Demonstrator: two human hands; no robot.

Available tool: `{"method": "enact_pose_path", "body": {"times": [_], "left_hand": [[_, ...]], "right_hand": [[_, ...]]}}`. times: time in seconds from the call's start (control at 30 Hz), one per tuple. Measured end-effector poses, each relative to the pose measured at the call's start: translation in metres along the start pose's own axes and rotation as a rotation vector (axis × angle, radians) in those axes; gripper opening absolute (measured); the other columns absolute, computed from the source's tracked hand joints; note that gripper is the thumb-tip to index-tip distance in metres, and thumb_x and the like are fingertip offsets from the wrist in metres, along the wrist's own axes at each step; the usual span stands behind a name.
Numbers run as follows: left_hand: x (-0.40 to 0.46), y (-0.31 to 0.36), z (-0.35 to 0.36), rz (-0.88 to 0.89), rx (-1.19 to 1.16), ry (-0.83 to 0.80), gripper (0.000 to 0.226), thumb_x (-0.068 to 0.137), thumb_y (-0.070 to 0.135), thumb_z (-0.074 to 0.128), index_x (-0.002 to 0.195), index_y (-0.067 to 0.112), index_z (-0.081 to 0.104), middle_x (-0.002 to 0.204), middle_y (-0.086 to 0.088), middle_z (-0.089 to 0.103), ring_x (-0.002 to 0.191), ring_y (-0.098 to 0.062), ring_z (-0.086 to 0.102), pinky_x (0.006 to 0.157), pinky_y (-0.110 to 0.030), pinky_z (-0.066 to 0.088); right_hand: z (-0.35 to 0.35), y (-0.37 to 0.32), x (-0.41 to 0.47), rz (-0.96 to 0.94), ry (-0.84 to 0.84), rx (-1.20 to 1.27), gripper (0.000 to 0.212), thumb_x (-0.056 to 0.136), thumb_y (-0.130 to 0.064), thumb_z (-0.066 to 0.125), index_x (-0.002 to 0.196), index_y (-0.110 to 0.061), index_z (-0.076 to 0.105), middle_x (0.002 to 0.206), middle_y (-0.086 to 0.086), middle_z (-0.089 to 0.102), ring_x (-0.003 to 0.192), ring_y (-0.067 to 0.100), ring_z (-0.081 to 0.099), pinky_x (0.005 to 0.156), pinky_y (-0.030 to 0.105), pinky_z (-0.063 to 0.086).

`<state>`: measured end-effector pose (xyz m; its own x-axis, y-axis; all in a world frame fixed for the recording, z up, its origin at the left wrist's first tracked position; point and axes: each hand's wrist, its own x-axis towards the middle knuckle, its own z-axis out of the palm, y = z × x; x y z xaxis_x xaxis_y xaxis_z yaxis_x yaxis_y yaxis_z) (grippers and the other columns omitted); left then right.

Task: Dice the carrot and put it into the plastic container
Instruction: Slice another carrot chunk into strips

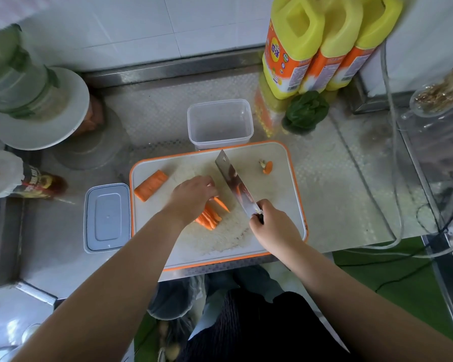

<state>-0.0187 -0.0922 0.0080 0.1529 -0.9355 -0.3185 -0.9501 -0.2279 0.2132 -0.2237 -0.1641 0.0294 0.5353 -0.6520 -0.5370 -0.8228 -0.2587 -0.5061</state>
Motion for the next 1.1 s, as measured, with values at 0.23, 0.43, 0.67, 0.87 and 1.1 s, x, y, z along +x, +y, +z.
{"method": "enact_pose_path", "body": {"times": [0.23, 0.43, 0.67, 0.87, 1.1], "left_hand": [[-0.002, -0.002, -0.003, 0.077, 0.075, -0.062, 0.038, 0.094, 0.006, 0.056, 0.125, 0.027, 0.061, 0.132, 0.001, 0.051, 0.122, -0.021, 0.048, 0.096, -0.03, 0.045], [-0.003, -0.006, -0.003, 0.084, 0.032, -0.036, 0.037, 0.092, 0.004, 0.056, 0.123, 0.025, 0.062, 0.125, 0.004, 0.055, 0.114, -0.018, 0.052, 0.09, -0.028, 0.045], [-0.011, -0.01, -0.002, 0.093, 0.021, -0.004, 0.033, 0.089, 0.007, 0.063, 0.118, 0.023, 0.065, 0.122, 0.002, 0.059, 0.111, -0.02, 0.056, 0.091, -0.034, 0.051], [-0.01, -0.014, 0.001, 0.094, 0.023, -0.033, 0.034, 0.092, 0.007, 0.06, 0.121, 0.025, 0.063, 0.125, 0.004, 0.057, 0.114, -0.016, 0.05, 0.094, -0.027, 0.045], [-0.019, -0.022, 0.007, 0.113, -0.039, -0.072, 0.039, 0.095, 0.04, 0.056, 0.131, 0.025, 0.058, 0.142, 0.001, 0.046, 0.125, -0.02, 0.044, 0.097, -0.031, 0.042]], "right_hand": [[-0.004, 0.003, 0.001, -0.013, -0.006, -0.007, 0.023, 0.097, -0.025, 0.042, 0.118, -0.015, 0.046, 0.064, 0.001, 0.054, 0.051, 0.015, 0.049, 0.044, 0.026, 0.028], [-0.003, 0.004, 0.0, -0.028, -0.008, -0.013, 0.024, 0.097, -0.025, 0.043, 0.118, -0.014, 0.046, 0.063, -0.001, 0.053, 0.051, 0.015, 0.049, 0.045, 0.026, 0.03], [0.0, 0.003, 0.0, -0.041, -0.007, -0.027, 0.023, 0.098, -0.026, 0.042, 0.117, -0.014, 0.046, 0.063, -0.001, 0.052, 0.053, 0.016, 0.051, 0.046, 0.028, 0.033], [0.005, 0.002, -0.001, -0.04, -0.008, -0.04, 0.022, 0.097, -0.026, 0.042, 0.116, -0.015, 0.046, 0.063, -0.001, 0.053, 0.055, 0.017, 0.053, 0.047, 0.028, 0.035], [0.008, 0.001, -0.003, -0.02, -0.023, -0.037, 0.019, 0.097, -0.027, 0.042, 0.112, -0.017, 0.045, 0.066, 0.002, 0.056, 0.055, 0.019, 0.054, 0.047, 0.029, 0.034]]}}
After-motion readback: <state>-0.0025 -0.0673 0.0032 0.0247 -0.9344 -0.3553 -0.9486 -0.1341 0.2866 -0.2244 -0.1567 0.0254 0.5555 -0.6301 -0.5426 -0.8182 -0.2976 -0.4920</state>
